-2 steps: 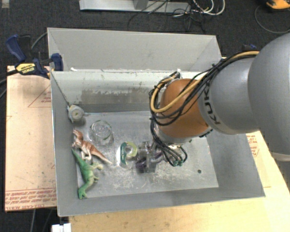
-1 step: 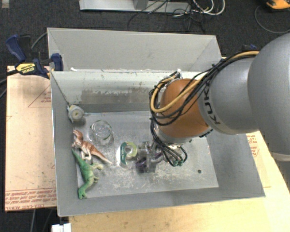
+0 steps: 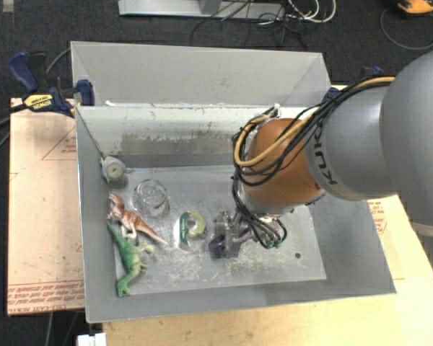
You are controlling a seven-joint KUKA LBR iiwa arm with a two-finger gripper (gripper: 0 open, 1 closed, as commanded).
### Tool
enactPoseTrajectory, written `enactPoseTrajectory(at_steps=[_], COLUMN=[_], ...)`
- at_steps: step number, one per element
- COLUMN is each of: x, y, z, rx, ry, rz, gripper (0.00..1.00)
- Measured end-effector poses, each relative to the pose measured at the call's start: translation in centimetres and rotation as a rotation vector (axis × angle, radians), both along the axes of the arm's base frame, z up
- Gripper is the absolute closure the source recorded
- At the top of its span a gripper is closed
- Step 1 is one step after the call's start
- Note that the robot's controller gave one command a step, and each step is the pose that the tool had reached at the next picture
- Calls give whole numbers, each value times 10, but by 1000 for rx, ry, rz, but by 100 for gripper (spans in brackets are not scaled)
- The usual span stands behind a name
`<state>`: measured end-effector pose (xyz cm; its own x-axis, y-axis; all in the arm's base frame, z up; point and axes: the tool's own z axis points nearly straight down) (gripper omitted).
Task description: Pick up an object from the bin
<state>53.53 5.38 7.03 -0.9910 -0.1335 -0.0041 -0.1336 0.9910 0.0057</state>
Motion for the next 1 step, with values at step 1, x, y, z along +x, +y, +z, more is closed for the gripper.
enactPoseTrajectory(at_steps=[1], x=[1], y=[-8], z=[0], rx=[1], ry=[0], rz=[-22], gripper=[100])
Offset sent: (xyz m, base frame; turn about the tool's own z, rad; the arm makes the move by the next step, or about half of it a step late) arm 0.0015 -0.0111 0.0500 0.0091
